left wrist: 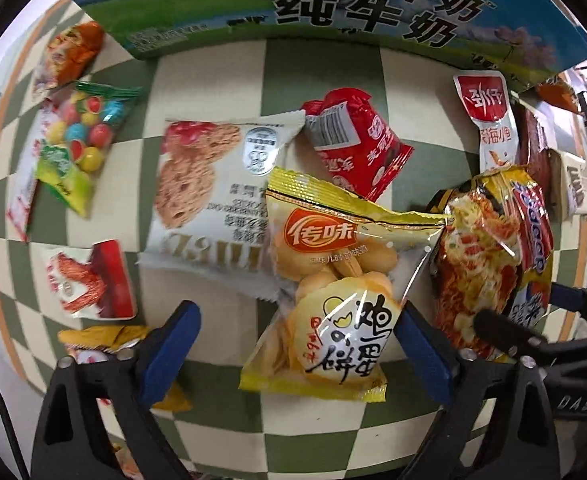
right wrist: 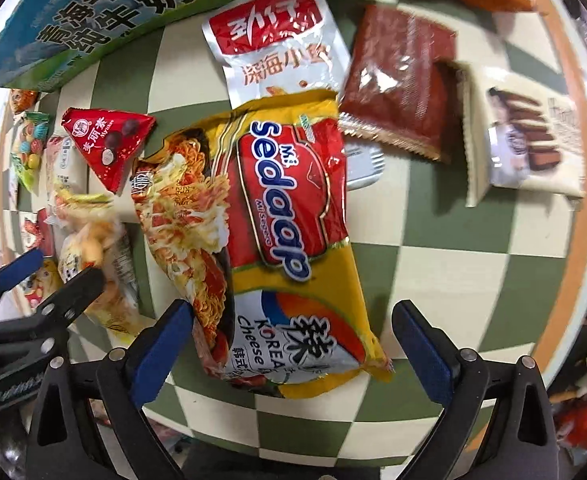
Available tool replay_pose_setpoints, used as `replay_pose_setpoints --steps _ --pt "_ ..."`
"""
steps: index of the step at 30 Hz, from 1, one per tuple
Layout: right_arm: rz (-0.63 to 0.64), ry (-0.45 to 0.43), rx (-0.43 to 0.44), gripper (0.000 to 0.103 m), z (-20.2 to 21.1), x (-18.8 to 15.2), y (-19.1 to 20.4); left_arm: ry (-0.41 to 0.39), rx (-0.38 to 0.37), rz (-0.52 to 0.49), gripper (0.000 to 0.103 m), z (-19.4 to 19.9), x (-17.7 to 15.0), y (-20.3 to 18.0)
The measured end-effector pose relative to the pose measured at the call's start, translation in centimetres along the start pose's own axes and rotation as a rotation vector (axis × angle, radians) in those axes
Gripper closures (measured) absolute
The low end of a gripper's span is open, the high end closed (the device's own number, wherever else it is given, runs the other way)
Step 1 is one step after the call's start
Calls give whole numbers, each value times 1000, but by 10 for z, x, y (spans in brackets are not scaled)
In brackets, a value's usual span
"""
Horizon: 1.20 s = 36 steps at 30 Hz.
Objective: Organize snacks
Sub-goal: 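Grasp the yellow egg-cake bag with left tool while right tool grasps the Sedaap noodle pack, then carry both packs into the cardboard box and open both tools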
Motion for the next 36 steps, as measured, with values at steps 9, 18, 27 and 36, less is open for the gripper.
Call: replay_pose_setpoints --steps 9,18,27,36 --pt "69 32 -24 1 -20 4 7 -2 -31 37 58 7 -6 -4" --pt "60 -19 -37 13 -28 -4 30 -29 -2 94 68 21 -42 3" --pt "6 -50 65 17 -12 -52 20 -58 -3 160 68 58 -92 13" --pt "-29 -119 199 17 56 -71 7 -121 -67 202 69 135 -110 9"
Point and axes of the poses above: each gripper's, at about its wrist camera, not at the fingertips, and z roughly against the way its jaws point, y to its left, x to its top, the point moved 6 cm from there along -z, roughly the way its jaws point, and after that the axes turned 7 degrees about z, right-handed, at the moved point
